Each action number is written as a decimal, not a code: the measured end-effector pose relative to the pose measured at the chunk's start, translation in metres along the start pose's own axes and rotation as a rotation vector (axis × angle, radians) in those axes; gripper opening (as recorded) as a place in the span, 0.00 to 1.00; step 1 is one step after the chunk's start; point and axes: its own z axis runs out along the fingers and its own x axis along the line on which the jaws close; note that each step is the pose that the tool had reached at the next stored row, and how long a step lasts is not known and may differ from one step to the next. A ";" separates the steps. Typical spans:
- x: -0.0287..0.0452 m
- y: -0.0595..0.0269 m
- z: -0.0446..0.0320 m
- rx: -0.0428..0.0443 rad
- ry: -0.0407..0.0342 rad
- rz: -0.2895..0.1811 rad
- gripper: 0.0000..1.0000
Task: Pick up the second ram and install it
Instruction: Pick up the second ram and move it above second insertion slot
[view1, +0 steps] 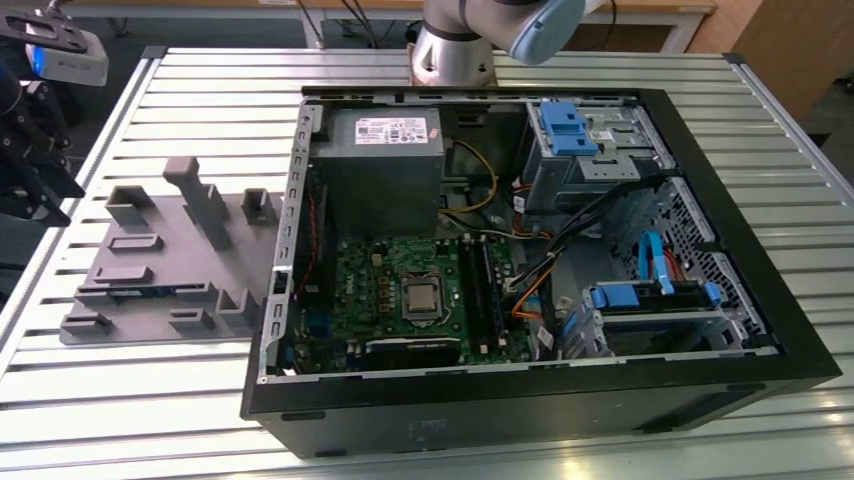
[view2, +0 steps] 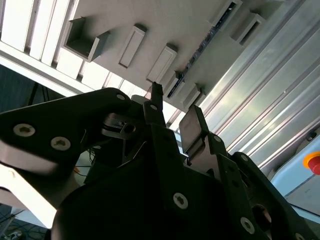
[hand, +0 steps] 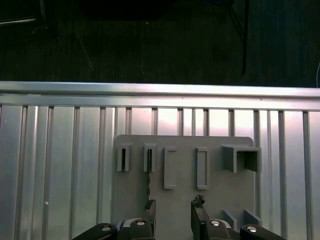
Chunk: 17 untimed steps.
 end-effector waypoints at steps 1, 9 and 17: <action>0.0008 0.0012 0.0013 0.0000 0.0001 -0.002 0.41; 0.0031 0.0047 0.0050 -0.0002 0.0003 -0.006 0.41; 0.0053 0.0081 0.0087 -0.0004 0.0005 -0.011 0.41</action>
